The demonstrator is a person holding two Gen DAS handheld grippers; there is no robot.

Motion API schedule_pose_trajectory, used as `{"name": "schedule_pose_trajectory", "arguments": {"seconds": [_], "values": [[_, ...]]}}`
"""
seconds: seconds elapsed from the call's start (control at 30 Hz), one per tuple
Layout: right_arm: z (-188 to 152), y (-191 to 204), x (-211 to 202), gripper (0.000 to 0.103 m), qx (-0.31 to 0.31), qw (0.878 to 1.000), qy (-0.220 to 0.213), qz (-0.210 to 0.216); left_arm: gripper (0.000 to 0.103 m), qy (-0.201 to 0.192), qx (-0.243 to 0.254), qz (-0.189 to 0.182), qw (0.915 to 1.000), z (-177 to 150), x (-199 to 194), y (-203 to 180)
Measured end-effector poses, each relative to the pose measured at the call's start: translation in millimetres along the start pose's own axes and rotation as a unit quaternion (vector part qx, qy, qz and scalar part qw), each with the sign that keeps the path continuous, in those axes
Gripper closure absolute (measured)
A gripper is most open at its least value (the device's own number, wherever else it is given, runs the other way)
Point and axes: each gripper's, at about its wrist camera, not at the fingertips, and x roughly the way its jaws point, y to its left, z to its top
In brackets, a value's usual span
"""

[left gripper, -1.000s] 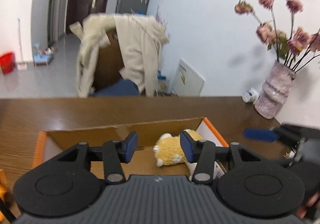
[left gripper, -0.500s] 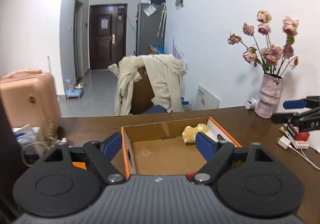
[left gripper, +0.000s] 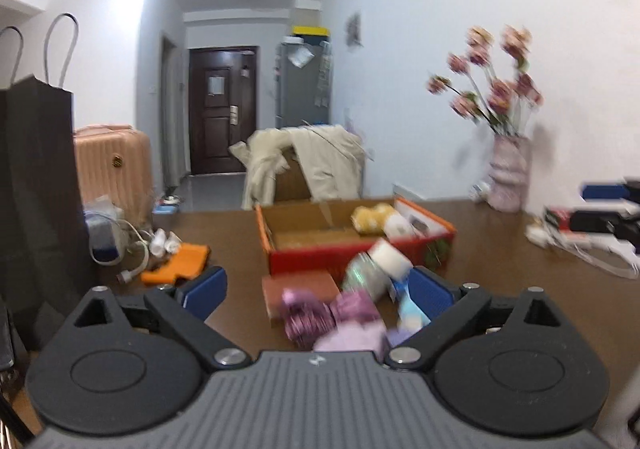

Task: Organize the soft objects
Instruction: 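Grasp the lavender drawstring pouch with the right gripper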

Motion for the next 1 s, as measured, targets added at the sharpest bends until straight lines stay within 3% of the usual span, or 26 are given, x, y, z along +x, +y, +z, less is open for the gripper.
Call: {"name": "schedule_pose_trajectory", "arguments": {"seconds": [0.17, 0.4, 0.47, 0.53, 0.63, 0.67, 0.77, 0.8, 0.83, 0.87, 0.9, 0.93, 0.97, 1.0], "values": [[-27, 17, 8, 0.0, -0.009, 1.0, 0.021, 0.018, 0.001, 0.006, 0.03, -0.01, 0.9995, -29, 3, -16], [-65, 22, 27, 0.002, 0.044, 0.997, 0.058, 0.024, 0.001, 0.036, 0.033, -0.017, 0.9986, -51, 23, -27], [-73, 20, 30, 0.013, 0.058, 0.995, 0.071, 0.032, 0.002, 0.044, 0.029, -0.027, 0.9982, -53, 31, -30], [-81, 16, 37, 0.024, 0.083, 0.992, 0.08, 0.042, 0.013, 0.057, 0.018, -0.041, 0.9974, -56, 45, -33], [-93, 8, 58, 0.058, 0.129, 0.984, 0.108, 0.058, 0.031, 0.088, 0.0, -0.07, 0.9937, -59, 72, -42], [-96, 7, 67, 0.066, 0.141, 0.98, 0.121, 0.064, 0.032, 0.095, -0.003, -0.081, 0.9921, -60, 81, -47], [-104, 7, 91, 0.067, 0.151, 0.976, 0.141, 0.073, 0.033, 0.116, -0.009, -0.095, 0.9886, -65, 104, -56], [-106, 7, 98, 0.067, 0.154, 0.974, 0.149, 0.07, 0.041, 0.127, -0.009, -0.102, 0.9867, -67, 111, -59], [-108, 5, 104, 0.065, 0.159, 0.973, 0.154, 0.061, 0.056, 0.136, -0.007, -0.107, 0.9848, -69, 117, -60], [-110, 2, 109, 0.062, 0.165, 0.972, 0.159, 0.054, 0.06, 0.146, -0.008, -0.115, 0.9826, -72, 121, -60], [-113, -2, 114, 0.057, 0.175, 0.97, 0.163, 0.047, 0.064, 0.15, -0.017, -0.125, 0.9806, -75, 125, -59], [-116, -6, 116, 0.043, 0.184, 0.968, 0.164, 0.044, 0.069, 0.149, -0.023, -0.13, 0.98, -76, 125, -57], [-118, -10, 118, 0.037, 0.191, 0.967, 0.166, 0.039, 0.071, 0.147, -0.024, -0.135, 0.9796, -77, 124, -56], [-120, -12, 119, 0.037, 0.195, 0.966, 0.169, 0.034, 0.074, 0.145, -0.023, -0.138, 0.9793, -78, 124, -56]]}}
